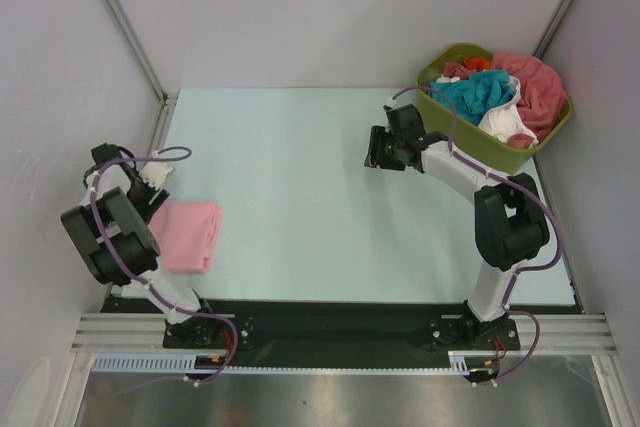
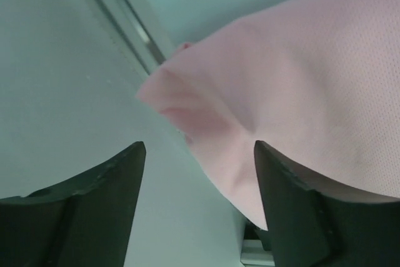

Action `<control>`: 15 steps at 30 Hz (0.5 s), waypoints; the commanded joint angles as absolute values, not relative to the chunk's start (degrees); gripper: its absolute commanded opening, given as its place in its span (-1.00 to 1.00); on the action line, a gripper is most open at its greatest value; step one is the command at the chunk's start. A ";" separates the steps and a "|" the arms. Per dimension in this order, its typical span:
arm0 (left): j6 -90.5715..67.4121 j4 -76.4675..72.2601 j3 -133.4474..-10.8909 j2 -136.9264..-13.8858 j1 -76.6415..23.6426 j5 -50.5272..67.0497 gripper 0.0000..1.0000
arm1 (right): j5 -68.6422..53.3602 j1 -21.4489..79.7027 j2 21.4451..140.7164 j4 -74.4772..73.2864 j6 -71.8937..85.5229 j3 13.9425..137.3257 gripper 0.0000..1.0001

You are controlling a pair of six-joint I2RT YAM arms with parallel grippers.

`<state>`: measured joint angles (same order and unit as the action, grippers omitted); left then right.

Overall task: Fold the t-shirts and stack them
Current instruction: Neatly place the folded tshirt to the corner

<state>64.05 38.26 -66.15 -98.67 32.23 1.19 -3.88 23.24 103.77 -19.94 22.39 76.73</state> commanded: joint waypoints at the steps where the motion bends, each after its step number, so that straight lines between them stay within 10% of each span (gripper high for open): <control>1: 59.95 36.47 -69.52 -93.01 32.17 2.98 0.54 | -3.69 22.94 100.72 -19.87 21.88 76.99 0.08; 9: 55.12 32.08 -62.67 -81.04 22.52 4.75 0.46 | -4.92 23.03 101.42 -18.90 22.59 77.08 0.08; 15: 47.38 30.41 -61.35 -87.34 19.33 -2.00 -0.54 | -4.84 23.03 100.55 -19.51 22.41 76.64 0.08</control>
